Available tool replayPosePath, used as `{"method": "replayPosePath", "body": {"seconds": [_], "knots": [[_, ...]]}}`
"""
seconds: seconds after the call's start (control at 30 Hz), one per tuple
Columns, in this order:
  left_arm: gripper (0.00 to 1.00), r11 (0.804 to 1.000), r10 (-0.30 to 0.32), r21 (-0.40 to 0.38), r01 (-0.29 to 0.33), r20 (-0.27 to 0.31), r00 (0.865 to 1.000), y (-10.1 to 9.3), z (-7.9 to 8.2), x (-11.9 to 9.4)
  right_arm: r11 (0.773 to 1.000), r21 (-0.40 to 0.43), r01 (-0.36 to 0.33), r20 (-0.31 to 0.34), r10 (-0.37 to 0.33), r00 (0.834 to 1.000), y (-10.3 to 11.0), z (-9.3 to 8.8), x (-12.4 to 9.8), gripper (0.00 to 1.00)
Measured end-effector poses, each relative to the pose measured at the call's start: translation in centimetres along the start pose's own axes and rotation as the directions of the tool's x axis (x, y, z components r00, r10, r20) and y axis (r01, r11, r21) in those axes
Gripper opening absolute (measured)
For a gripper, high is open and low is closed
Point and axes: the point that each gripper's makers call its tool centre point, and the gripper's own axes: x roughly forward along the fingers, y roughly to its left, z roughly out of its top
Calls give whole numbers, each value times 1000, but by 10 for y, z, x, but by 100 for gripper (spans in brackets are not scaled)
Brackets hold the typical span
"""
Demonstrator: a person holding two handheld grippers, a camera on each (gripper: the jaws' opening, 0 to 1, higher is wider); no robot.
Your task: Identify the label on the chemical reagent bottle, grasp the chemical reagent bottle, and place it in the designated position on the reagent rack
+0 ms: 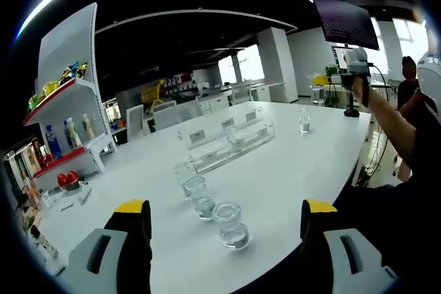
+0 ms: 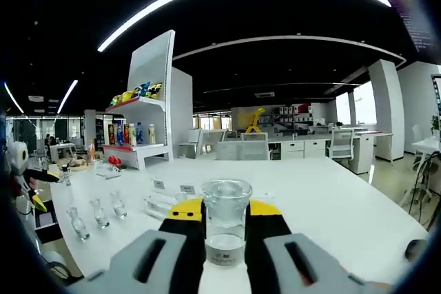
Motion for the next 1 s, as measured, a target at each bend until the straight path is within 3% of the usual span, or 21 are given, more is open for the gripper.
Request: {"method": "replayPosePath", "body": {"seconds": [0.23,0.57,1.0], "knots": [[89,1000,2,3,-2,0,1000,2,0,-3,999,-12,-49,-12,49,999,21,1,40,17],[89,999,34,12,-34,10,999,15,5,-12,998,-16,-64,-33,64,997,32,-2,90,17],[89,999,36,1,-36,-3,999,20,-3,-9,999,38,-19,-53,21,998,9,-6,143,18]]}}
